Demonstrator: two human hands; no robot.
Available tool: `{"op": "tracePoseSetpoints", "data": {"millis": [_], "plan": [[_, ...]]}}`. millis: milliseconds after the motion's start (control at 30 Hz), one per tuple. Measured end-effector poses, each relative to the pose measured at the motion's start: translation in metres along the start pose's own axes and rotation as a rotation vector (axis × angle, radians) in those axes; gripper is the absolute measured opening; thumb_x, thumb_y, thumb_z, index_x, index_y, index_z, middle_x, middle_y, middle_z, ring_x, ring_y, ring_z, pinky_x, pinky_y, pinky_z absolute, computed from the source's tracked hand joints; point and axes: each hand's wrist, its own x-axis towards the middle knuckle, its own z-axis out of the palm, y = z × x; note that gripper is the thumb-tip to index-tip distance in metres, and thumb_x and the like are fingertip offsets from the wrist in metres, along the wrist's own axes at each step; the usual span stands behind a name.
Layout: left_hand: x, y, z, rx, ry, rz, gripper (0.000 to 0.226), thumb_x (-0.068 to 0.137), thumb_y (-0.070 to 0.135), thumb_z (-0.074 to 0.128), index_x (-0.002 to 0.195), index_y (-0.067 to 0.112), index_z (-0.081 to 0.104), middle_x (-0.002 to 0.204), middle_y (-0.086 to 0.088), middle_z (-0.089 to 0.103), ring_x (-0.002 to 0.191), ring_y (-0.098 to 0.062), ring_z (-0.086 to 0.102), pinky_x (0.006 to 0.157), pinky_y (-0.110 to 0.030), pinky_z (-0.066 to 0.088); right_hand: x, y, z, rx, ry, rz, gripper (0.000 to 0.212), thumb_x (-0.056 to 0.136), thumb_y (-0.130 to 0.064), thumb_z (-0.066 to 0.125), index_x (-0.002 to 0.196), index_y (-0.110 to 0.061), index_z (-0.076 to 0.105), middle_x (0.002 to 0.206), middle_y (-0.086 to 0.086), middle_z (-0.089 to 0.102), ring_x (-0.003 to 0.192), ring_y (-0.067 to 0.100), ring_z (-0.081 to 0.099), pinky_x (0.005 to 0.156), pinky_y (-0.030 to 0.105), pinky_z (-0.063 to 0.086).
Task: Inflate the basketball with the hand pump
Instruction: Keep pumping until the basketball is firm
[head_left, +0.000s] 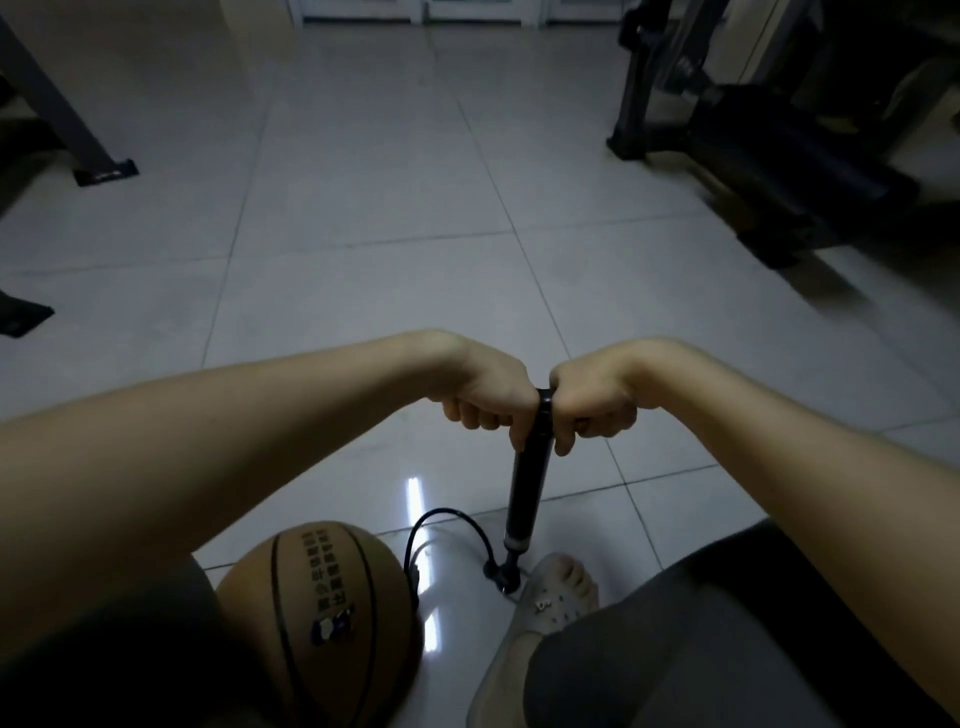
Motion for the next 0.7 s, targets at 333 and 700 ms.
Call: {"op": "tracePoseSetpoints", "data": {"millis": [333,700], "plan": [[0.078,-0.037,0.055,0.022,0.065,-0.023,0.015,0.072,0.018,0.073,0.064,0.011,0.062,0.055,-0.004,0.044,0.048,-0.022,0.034,0.048,-0.026,0.028,0.084,0.03,0.054,-0.024,-0.02,-0.021,0.002,0.08,-0.009,0.068,0.08,-0.008,0.066,0.051,0.002,0.044,0.044,0.018,0.035,0.047,0.026,0.029],[-0.002,-0.011,0.018,0.011,0.067,-0.073,0.03,0.081,0.016,0.071,0.061,0.018,0.048,0.054,0.002,0.035,0.044,-0.015,0.026,0.047,-0.026,0.018,0.014,-0.01,0.009,-0.089,-0.086,0.011,0.022,0.089,-0.012,0.068,0.072,-0.014,0.054,0.054,-0.001,0.036,0.044,0.014,0.028,0.044,0.023,0.023]]}}
